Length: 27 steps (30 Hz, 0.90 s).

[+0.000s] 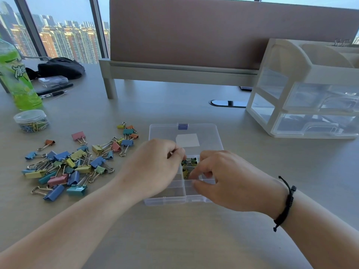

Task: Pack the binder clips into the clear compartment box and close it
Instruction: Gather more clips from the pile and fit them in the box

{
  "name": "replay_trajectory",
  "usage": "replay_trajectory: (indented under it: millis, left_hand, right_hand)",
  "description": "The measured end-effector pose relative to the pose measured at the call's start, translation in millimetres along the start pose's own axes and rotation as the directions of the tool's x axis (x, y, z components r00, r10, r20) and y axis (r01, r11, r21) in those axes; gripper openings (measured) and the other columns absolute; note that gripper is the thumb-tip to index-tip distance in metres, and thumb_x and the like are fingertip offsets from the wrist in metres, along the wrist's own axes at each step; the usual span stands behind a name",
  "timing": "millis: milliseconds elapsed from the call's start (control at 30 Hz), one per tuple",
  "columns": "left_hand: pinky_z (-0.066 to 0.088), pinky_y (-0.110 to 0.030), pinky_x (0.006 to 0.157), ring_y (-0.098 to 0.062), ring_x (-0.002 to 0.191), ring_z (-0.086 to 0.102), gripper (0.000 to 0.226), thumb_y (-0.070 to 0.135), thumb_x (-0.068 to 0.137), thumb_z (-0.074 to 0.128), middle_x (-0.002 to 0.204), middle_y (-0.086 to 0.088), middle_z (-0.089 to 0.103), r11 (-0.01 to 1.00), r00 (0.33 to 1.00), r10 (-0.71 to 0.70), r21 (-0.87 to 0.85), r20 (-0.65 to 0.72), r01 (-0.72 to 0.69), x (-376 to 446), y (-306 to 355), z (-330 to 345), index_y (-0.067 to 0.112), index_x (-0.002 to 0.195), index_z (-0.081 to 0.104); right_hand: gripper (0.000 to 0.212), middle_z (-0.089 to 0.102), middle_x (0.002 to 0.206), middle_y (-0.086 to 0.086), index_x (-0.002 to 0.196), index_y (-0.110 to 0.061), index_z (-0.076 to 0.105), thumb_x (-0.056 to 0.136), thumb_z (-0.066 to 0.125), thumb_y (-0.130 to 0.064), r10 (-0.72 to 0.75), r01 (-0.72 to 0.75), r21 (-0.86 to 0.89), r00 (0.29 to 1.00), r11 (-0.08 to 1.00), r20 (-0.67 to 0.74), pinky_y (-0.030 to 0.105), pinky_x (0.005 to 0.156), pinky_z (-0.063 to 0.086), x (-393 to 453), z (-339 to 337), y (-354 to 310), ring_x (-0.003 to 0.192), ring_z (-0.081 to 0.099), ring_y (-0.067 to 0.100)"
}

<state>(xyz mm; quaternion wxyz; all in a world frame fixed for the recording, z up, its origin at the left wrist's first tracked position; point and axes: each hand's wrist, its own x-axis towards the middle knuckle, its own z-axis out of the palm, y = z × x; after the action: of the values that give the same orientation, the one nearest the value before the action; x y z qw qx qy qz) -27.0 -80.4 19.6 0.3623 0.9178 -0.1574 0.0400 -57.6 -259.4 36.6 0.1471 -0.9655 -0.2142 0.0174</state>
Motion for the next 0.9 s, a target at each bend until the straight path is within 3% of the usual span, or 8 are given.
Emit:
replay_trajectory:
  millis: [167, 267, 400, 500, 567, 667, 733, 900]
  left_hand:
    - [0.045, -0.033, 0.052, -0.008, 0.044, 0.046, 0.024, 0.032, 0.101, 0.046, 0.051, 0.001, 0.057, 0.995, 0.999, 0.006, -0.100, -0.039, -0.010, 0, 3, -5, 0.030, 0.088, 0.066]
    - [0.037, -0.020, 0.045, -0.003, 0.041, 0.044, 0.022, 0.031, 0.101, 0.049, 0.055, 0.004, 0.060, 0.958, 0.997, -0.058, -0.283, -0.041, 0.044, 0, 8, -8, 0.025, 0.090, 0.066]
    - [0.029, -0.021, 0.040, -0.010, 0.047, 0.037, 0.025, 0.035, 0.097, 0.057, 0.070, -0.003, 0.059, 0.717, 0.973, -0.206, -0.660, 0.107, 0.224, -1, 15, -9, 0.011, 0.099, 0.066]
    - [0.031, -0.020, 0.039, -0.010, 0.053, 0.042, 0.026, 0.029, 0.096, 0.058, 0.074, -0.006, 0.059, 0.572, 0.952, -0.221, -0.763, 0.212, 0.303, -1, 17, -10, 0.005, 0.103, 0.065]
    - [0.035, -0.021, 0.040, -0.012, 0.056, 0.046, 0.021, 0.018, 0.099, 0.054, 0.072, -0.009, 0.057, 0.475, 0.943, -0.170, -0.814, 0.286, 0.333, 0, 19, -9, 0.000, 0.101, 0.065]
    - [0.036, -0.022, 0.041, -0.015, 0.057, 0.049, 0.020, 0.001, 0.097, 0.046, 0.067, -0.012, 0.055, 0.385, 0.932, -0.102, -0.850, 0.348, 0.359, 1, 20, -7, -0.003, 0.095, 0.065]
    - [0.036, -0.022, 0.042, -0.016, 0.060, 0.052, 0.026, -0.008, 0.094, 0.041, 0.070, -0.014, 0.057, 0.386, 0.931, -0.063, -0.851, 0.360, 0.355, 1, 20, -8, -0.005, 0.097, 0.066]
    - [0.040, -0.021, 0.049, -0.014, 0.069, 0.057, 0.031, -0.011, 0.097, 0.039, 0.084, -0.014, 0.063, 0.507, 0.927, 0.017, -0.802, 0.376, 0.316, -1, 16, -9, -0.004, 0.112, 0.066]
  right_hand:
    - [0.019, 0.053, 0.085, -0.017, 0.097, -0.034, 0.072, 0.091, 0.057, -0.044, -0.029, 0.031, 0.033, 0.998, 0.999, -0.051, 0.018, 0.066, 0.044, 0, 0, 5, 0.077, 0.051, 0.002]
    - [0.016, 0.055, 0.079, -0.014, 0.084, -0.030, 0.072, 0.087, 0.064, -0.044, -0.050, 0.062, 0.096, 0.990, 0.993, -0.128, 0.016, 0.059, 0.038, 0, -1, 10, 0.074, 0.051, 0.003]
    - [0.012, 0.056, 0.072, -0.013, 0.077, -0.030, 0.069, 0.082, 0.069, -0.040, -0.070, 0.120, 0.145, 0.949, 0.982, -0.309, 0.017, 0.057, 0.040, 2, -6, 12, 0.070, 0.054, 0.011]
    - [0.015, 0.062, 0.069, -0.010, 0.082, -0.028, 0.069, 0.078, 0.072, -0.043, -0.019, 0.160, 0.286, 0.899, 0.945, -0.438, 0.018, 0.052, 0.044, 2, -8, 9, 0.060, 0.055, 0.011]
    - [0.019, 0.065, 0.071, -0.009, 0.090, -0.028, 0.072, 0.077, 0.077, -0.041, 0.014, 0.172, 0.371, 0.894, 0.913, -0.447, 0.018, 0.052, 0.046, 1, -7, 6, 0.058, 0.056, 0.008]
    - [0.016, 0.067, 0.073, -0.008, 0.094, -0.031, 0.074, 0.079, 0.078, -0.031, 0.025, 0.180, 0.432, 0.903, 0.883, -0.428, 0.031, 0.060, 0.050, 3, -3, 6, 0.061, 0.059, 0.011]
    - [0.015, 0.065, 0.074, -0.006, 0.095, -0.031, 0.075, 0.080, 0.077, -0.027, 0.031, 0.182, 0.430, 0.896, 0.884, -0.442, 0.035, 0.063, 0.050, 6, -1, 8, 0.063, 0.059, 0.015]
    - [0.012, 0.063, 0.079, -0.008, 0.086, -0.033, 0.074, 0.079, 0.079, -0.024, 0.037, 0.157, 0.420, 0.908, 0.894, -0.418, 0.030, 0.062, 0.050, 6, -4, 11, 0.065, 0.057, 0.014]
